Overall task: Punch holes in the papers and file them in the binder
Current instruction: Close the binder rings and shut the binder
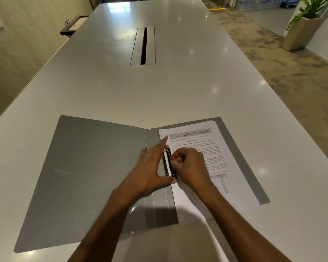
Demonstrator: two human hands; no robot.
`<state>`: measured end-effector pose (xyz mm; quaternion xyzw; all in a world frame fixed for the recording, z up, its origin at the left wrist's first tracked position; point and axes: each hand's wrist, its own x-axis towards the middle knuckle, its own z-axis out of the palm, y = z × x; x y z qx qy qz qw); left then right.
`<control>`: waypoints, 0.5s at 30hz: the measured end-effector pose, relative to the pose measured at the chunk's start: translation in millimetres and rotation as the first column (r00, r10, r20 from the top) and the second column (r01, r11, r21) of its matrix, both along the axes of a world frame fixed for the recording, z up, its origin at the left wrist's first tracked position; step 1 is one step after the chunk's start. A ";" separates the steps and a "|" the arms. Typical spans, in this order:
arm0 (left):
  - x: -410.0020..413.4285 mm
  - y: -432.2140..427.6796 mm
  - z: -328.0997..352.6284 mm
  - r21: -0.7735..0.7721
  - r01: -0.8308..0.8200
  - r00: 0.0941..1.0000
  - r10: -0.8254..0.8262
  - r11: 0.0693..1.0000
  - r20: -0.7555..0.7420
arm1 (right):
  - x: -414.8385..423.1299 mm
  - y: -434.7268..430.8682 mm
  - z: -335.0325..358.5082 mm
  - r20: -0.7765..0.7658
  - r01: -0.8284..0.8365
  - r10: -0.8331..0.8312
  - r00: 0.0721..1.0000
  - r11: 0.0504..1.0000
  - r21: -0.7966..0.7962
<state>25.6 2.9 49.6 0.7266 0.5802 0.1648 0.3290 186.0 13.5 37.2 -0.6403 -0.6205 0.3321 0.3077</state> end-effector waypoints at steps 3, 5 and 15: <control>2.8 4.0 -4.5 0.024 0.014 0.999 -0.012 1.000 -0.052 | -3.0 -2.1 -1.5 0.063 -0.008 0.007 0.998 1.000 0.009; 2.6 6.4 -8.9 0.044 0.028 0.996 -0.024 0.999 -0.090 | -3.5 -3.3 -2.6 0.088 -0.021 0.020 0.996 1.000 0.003; 2.6 16.6 -9.3 0.021 0.124 0.965 -0.115 0.992 -0.235 | -3.2 -16.3 -9.9 0.069 -0.056 0.056 0.996 0.998 -0.012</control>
